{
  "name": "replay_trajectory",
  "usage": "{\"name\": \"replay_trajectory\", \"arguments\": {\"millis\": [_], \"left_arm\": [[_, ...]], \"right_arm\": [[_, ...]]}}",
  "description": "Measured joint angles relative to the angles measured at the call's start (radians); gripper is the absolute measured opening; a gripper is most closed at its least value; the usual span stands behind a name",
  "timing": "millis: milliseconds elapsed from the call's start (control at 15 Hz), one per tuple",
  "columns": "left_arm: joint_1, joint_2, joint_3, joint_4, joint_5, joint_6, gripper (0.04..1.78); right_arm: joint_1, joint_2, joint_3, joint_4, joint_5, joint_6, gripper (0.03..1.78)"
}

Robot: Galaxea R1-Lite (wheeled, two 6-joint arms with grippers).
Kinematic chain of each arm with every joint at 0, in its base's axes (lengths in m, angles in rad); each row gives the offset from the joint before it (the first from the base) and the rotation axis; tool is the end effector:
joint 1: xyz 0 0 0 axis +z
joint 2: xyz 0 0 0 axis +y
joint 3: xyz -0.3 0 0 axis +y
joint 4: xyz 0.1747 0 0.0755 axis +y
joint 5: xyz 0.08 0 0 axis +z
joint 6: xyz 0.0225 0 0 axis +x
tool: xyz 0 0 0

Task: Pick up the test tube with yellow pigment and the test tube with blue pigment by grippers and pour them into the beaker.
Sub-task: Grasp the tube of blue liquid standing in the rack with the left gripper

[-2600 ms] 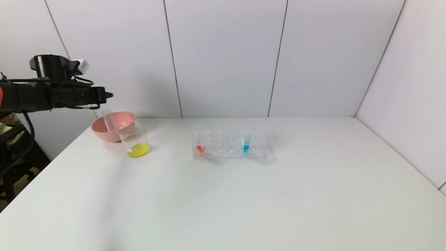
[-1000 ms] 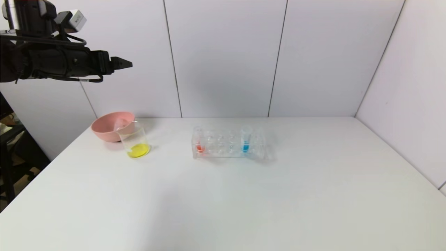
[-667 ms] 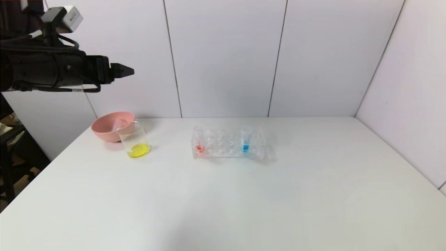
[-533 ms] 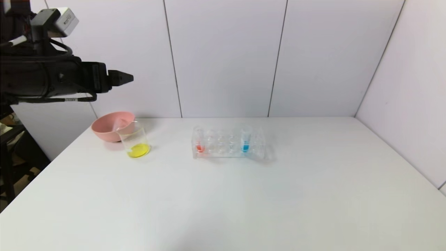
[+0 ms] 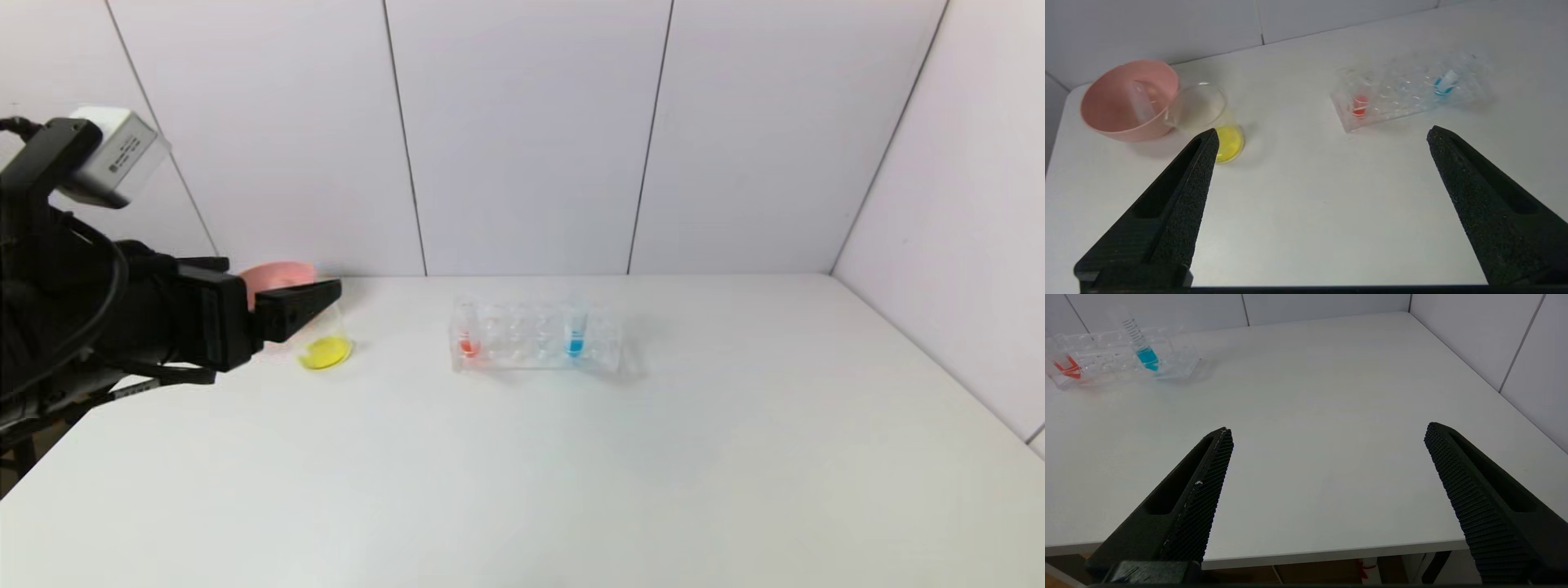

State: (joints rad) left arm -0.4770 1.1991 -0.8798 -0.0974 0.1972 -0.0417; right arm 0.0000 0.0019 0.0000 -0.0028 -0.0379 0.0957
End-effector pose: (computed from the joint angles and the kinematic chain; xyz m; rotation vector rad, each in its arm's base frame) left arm 0.1621 -0.0788 0.2739 0.0324 0.2158 -0.2742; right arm -0.0227 -0.0009 0.0758 0.0957 -0.0027 -0.0378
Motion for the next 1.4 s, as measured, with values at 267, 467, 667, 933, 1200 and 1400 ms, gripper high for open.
{"name": "replay_trajectory", "arguments": {"millis": [267,467,667,933,1200,1400], "left_arm": [[-0.185,-0.019,0.135,-0.292,0.200,-0.066,1.78],[-0.281,0.030,0.160,-0.365,0.283,-0.134,1.78],[-0.321,0.115,0.167,-0.464,0.290,-0.170,1.78],[-0.343,0.245,0.180,-0.634,0.287,-0.176,1.78],[-0.345,0.349,0.180,-0.679,0.290,-0.173,1.78],[-0.346,0.443,0.153,-0.741,0.290,-0.171,1.78]], "right_arm": [[0.000,0.000,0.000,0.000,0.000,0.000,1.71],[0.000,0.000,0.000,0.000,0.000,0.000,1.71],[0.000,0.000,0.000,0.000,0.000,0.000,1.71],[0.000,0.000,0.000,0.000,0.000,0.000,1.71],[0.000,0.000,0.000,0.000,0.000,0.000,1.71],[0.000,0.000,0.000,0.000,0.000,0.000,1.71]]}}
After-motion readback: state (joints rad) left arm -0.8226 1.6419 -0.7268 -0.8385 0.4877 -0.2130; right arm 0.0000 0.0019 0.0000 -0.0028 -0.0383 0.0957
